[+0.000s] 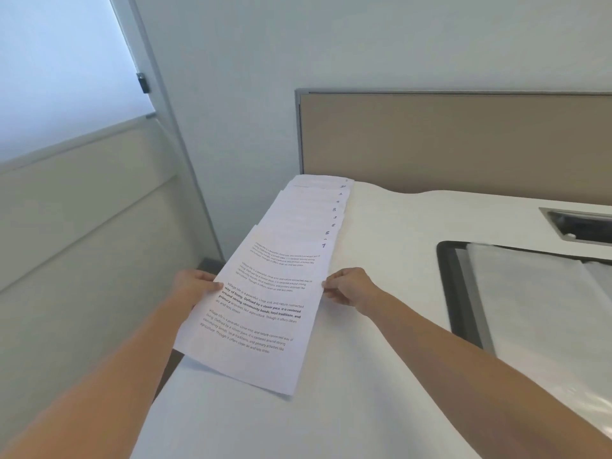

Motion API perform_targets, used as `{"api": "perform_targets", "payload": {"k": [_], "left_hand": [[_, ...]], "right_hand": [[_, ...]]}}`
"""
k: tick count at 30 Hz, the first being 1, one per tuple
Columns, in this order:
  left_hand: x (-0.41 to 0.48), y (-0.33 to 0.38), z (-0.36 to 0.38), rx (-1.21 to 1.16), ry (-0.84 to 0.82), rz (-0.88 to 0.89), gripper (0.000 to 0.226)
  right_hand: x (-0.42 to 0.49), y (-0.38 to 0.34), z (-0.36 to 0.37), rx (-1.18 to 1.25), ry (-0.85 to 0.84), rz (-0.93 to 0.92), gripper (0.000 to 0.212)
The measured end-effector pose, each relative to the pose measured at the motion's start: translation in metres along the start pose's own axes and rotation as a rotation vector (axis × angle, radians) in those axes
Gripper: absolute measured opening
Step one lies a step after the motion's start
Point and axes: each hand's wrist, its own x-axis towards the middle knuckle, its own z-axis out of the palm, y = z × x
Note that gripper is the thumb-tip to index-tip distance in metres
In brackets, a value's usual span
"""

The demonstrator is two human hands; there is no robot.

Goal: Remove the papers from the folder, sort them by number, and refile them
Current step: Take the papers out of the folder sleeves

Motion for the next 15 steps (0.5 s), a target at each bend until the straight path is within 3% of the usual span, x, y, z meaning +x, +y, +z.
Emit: {"api": "perform_targets", "payload": {"k": [15], "left_hand": [[0.041, -0.008, -0.001, 0.154, 0.033, 0.046, 0.013]], "right_hand": [[0.017, -0.006, 0.019, -0.241, 0.150, 0.059, 0.023]]}}
